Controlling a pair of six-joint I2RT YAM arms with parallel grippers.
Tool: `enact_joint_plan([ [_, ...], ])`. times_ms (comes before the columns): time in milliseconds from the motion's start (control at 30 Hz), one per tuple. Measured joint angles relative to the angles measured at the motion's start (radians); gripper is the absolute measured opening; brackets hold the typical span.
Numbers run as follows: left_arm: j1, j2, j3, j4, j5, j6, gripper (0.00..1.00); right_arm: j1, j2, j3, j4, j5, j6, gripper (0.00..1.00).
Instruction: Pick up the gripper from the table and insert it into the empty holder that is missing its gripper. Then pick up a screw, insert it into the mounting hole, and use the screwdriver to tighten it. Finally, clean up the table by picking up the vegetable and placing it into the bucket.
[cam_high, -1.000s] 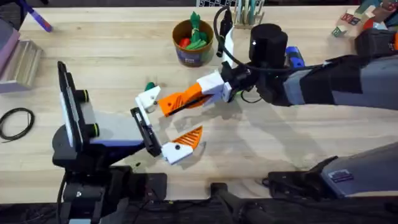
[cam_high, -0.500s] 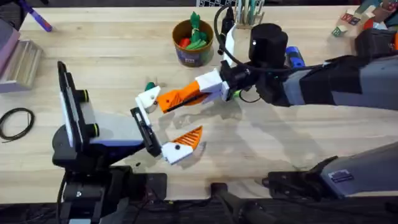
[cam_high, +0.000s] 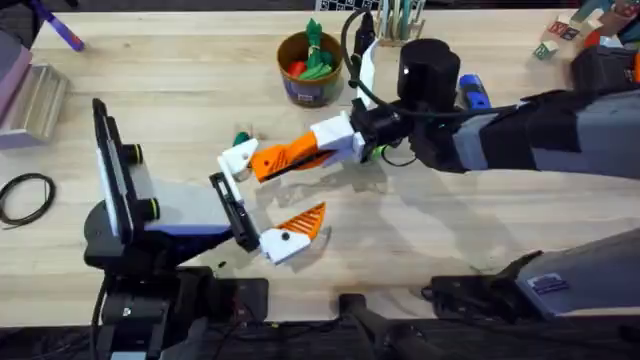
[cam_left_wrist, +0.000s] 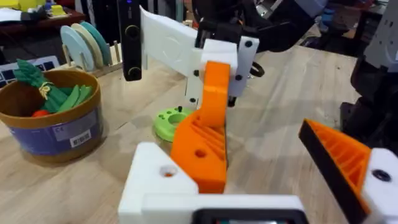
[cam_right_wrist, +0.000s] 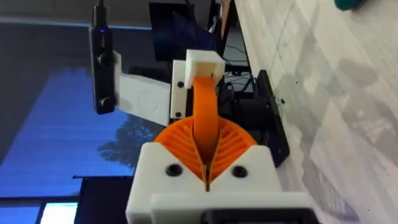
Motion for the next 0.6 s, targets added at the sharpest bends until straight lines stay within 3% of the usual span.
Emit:
enact_joint_plan([
  [600,0.005,0.0,0.0,0.005,-0.045,-0.003,0.986,0.027,0.014,0.02,0.02,0.058,0.032,0.008],
])
